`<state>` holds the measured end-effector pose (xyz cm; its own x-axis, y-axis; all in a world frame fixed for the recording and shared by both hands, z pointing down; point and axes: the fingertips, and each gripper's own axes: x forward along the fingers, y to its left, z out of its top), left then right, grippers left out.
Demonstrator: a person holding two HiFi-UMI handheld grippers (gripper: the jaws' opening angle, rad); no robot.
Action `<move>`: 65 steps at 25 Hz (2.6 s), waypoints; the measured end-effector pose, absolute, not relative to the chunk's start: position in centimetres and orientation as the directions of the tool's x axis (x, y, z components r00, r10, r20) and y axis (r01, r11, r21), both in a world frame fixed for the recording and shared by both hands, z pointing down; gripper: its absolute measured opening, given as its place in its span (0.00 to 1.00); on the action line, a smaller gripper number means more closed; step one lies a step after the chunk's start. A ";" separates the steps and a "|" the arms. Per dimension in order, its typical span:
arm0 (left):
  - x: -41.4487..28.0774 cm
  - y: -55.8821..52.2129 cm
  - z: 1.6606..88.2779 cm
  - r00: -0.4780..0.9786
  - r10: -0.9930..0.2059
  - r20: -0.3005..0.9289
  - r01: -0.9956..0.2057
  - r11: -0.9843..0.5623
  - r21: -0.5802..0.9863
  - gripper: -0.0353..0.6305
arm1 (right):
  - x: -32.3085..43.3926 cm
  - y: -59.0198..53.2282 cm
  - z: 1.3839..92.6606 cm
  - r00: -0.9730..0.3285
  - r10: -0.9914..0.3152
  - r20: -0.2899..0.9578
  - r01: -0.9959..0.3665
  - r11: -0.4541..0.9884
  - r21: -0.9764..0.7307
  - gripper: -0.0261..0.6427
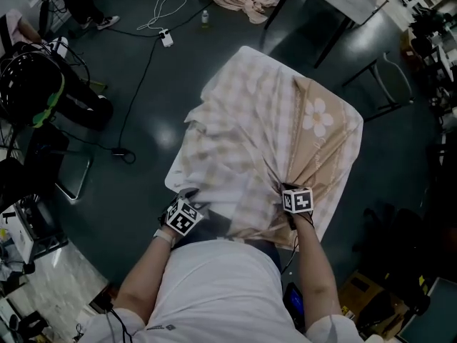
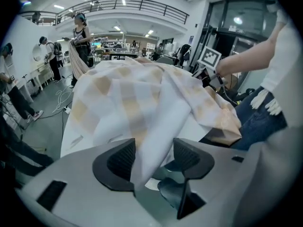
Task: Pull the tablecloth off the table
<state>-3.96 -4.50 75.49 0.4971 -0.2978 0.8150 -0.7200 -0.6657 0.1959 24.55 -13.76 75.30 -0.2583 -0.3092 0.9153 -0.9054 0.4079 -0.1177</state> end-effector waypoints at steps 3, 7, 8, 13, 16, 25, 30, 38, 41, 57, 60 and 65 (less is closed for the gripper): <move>-3.9 -4.7 75.7 0.498 -0.298 0.815 -0.716 -0.670 0.193 0.40 | 25.1 -12.7 75.5 -0.248 -0.300 0.921 -0.911 0.396 -0.116 0.08; -3.9 -5.0 75.3 0.536 -0.295 0.791 -0.717 -0.654 0.242 0.21 | 25.5 -11.6 75.5 -0.224 -0.302 0.927 -0.920 0.379 -0.099 0.08; -3.8 -5.0 74.9 0.551 -0.300 0.779 -0.716 -0.650 0.257 0.16 | 25.6 -11.5 75.4 -0.218 -0.308 0.926 -0.920 0.382 -0.089 0.08; -3.2 -4.9 73.0 0.619 -0.301 0.725 -0.695 -0.640 0.327 0.09 | 26.3 -11.1 75.6 -0.210 -0.329 0.921 -0.910 0.411 -0.061 0.08; -3.3 -5.2 70.9 0.692 -0.305 0.655 -0.654 -0.649 0.389 0.09 | 26.4 -11.3 75.1 -0.205 -0.309 0.929 -0.904 0.423 -0.059 0.08; -3.7 -4.9 64.9 0.831 -0.295 0.471 -0.544 -0.604 0.582 0.08 | 25.3 -19.0 67.7 -0.214 -0.469 0.857 -0.895 0.445 0.020 0.09; -4.3 -4.4 64.1 0.819 -0.331 0.470 -0.568 -0.590 0.574 0.08 | 17.4 -27.6 64.5 -0.321 -0.489 0.811 -0.812 0.583 0.029 0.25; -4.3 -3.6 63.7 0.770 -0.418 0.483 -0.638 -0.488 0.596 0.08 | 6.1 -36.9 64.0 -0.442 -0.453 0.774 -0.665 0.745 0.057 0.33; -4.1 -3.0 63.6 0.737 -0.452 0.502 -0.675 -0.447 0.587 0.08 | 3.5 -39.5 66.1 -0.448 -0.426 0.786 -0.623 0.780 0.067 0.35; -4.9 -0.9 61.9 0.651 -0.601 0.464 -0.723 -0.306 0.620 0.08 | -1.8 -51.9 71.7 -0.408 -0.452 0.793 -0.695 0.717 0.051 0.42; -5.6 -0.9 61.9 0.636 -0.616 0.465 -0.730 -0.284 0.621 0.08 | -2.0 -52.7 72.7 -0.402 -0.431 0.808 -0.702 0.712 0.031 0.43; -5.4 -0.9 62.1 0.627 -0.629 0.459 -0.726 -0.260 0.636 0.08 | -2.2 -52.9 74.7 -0.397 -0.403 0.825 -0.690 0.723 0.021 0.44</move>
